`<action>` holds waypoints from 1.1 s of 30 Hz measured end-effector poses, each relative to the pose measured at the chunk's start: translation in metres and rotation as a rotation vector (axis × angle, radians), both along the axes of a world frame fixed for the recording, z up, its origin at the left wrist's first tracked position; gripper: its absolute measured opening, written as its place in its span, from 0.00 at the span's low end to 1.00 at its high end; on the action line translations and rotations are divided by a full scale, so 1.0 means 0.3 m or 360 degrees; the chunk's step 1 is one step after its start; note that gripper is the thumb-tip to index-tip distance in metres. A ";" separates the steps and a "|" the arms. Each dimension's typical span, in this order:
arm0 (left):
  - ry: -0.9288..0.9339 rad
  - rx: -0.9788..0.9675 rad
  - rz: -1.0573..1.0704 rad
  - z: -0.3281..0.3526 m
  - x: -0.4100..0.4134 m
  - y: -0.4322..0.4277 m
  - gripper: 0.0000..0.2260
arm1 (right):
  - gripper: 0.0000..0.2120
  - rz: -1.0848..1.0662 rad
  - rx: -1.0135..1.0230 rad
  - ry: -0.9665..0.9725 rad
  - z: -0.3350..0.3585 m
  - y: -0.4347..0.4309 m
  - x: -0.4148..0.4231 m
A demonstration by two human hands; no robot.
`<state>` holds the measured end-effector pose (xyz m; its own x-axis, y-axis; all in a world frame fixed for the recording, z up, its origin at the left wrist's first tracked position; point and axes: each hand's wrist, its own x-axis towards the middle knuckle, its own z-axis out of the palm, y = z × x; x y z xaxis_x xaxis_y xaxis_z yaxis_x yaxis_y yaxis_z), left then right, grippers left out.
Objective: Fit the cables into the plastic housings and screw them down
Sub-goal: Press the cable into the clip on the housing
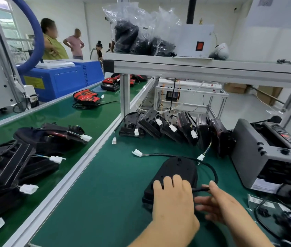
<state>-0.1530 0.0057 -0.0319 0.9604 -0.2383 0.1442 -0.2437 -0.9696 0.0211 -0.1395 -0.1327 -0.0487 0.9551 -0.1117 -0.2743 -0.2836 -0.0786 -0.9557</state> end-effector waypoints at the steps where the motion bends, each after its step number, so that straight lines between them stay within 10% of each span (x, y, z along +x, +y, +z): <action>1: 0.0003 0.0020 -0.0011 -0.008 -0.002 -0.005 0.17 | 0.16 0.0018 -0.0025 0.0041 0.007 -0.003 -0.002; 9: -0.0252 -0.0245 -0.0275 -0.027 -0.023 0.023 0.19 | 0.14 0.0142 -0.0088 0.0237 0.031 -0.017 0.012; 13: 0.0266 -0.0811 -0.0299 -0.011 0.046 0.186 0.40 | 0.12 0.0171 -0.0077 0.0306 0.005 -0.029 0.021; 17: 0.0639 -0.0853 -0.0169 -0.029 0.053 0.294 0.25 | 0.12 0.0208 -0.0124 0.0345 -0.016 -0.030 0.033; 33: -0.0056 -0.0579 0.0056 -0.156 -0.100 0.211 0.33 | 0.24 0.0811 -0.1273 0.0574 0.027 -0.094 -0.060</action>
<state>-0.1831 0.0690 -0.0788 0.9600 -0.1326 0.2465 -0.2174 -0.9081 0.3580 -0.1576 -0.1611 -0.0407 0.8153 0.0087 -0.5790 -0.2989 -0.8501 -0.4336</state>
